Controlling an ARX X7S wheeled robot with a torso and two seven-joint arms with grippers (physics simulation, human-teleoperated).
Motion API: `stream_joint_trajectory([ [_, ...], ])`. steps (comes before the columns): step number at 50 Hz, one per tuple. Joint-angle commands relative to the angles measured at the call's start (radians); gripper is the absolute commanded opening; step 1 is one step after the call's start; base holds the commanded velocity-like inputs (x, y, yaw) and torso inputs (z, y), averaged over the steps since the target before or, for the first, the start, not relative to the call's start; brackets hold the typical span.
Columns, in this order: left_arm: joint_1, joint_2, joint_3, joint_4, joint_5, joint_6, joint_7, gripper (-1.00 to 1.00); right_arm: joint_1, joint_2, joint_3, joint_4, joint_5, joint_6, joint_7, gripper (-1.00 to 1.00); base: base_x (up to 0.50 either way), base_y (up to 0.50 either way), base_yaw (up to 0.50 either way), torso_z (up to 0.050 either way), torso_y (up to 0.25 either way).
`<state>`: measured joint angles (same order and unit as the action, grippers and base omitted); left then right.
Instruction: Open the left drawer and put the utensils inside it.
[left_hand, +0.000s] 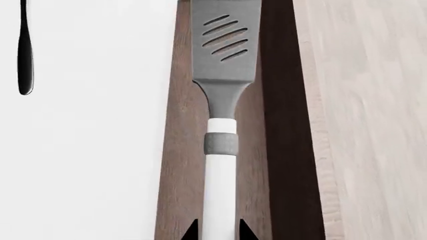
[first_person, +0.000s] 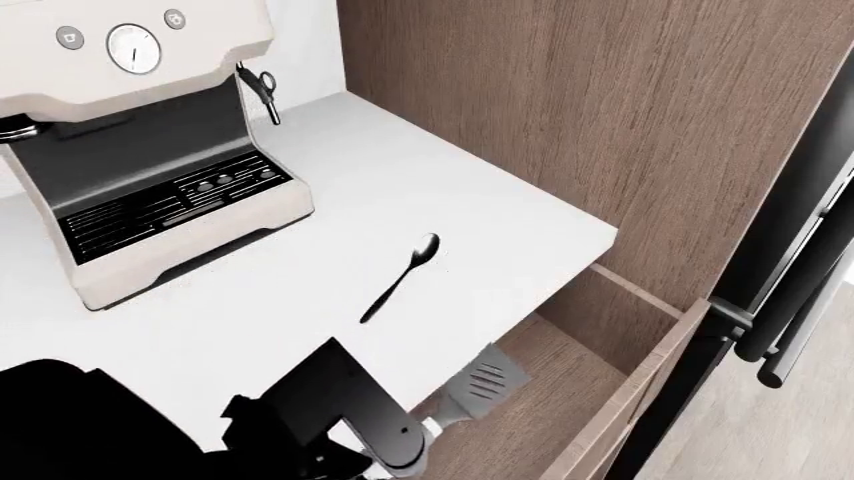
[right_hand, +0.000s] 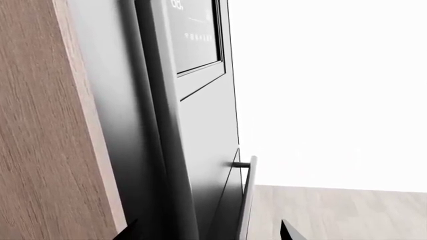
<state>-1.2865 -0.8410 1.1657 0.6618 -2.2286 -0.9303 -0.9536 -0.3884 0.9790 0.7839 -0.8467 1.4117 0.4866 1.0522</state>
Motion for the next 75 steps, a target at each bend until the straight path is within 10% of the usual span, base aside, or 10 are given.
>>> stream_joint_trajectory([
  [1,0.053,0.008,0.021,0.012,0.038,0.009,0.007,-1.00,0.004,-0.007,-0.002,0.003,-0.003,0.003,-0.006,1.00,0.00,0.00,0.00,0.000,0.000],
  [6,0.061,0.007,0.025,0.008,0.041,0.008,0.012,-1.00,0.008,-0.006,-0.004,0.005,0.002,0.003,-0.005,1.00,0.00,0.00,0.00,0.000,0.000],
  [7,0.062,0.001,0.021,-0.005,0.046,0.010,0.021,1.00,0.004,-0.011,0.003,0.002,0.002,0.004,-0.010,1.00,0.00,0.00,0.00,0.000,0.000],
  [41,-0.199,0.005,-0.066,0.040,-0.166,0.032,-0.061,1.00,0.026,-0.018,-0.021,0.009,-0.007,0.010,-0.014,1.00,0.00,0.00,0.00,0.000,0.000],
  [75,-0.340,0.224,-0.045,-0.657,0.322,-0.163,0.319,1.00,0.086,-0.015,-0.112,0.033,-0.032,0.007,-0.017,1.00,0.00,0.00,0.00,0.000,0.000],
])
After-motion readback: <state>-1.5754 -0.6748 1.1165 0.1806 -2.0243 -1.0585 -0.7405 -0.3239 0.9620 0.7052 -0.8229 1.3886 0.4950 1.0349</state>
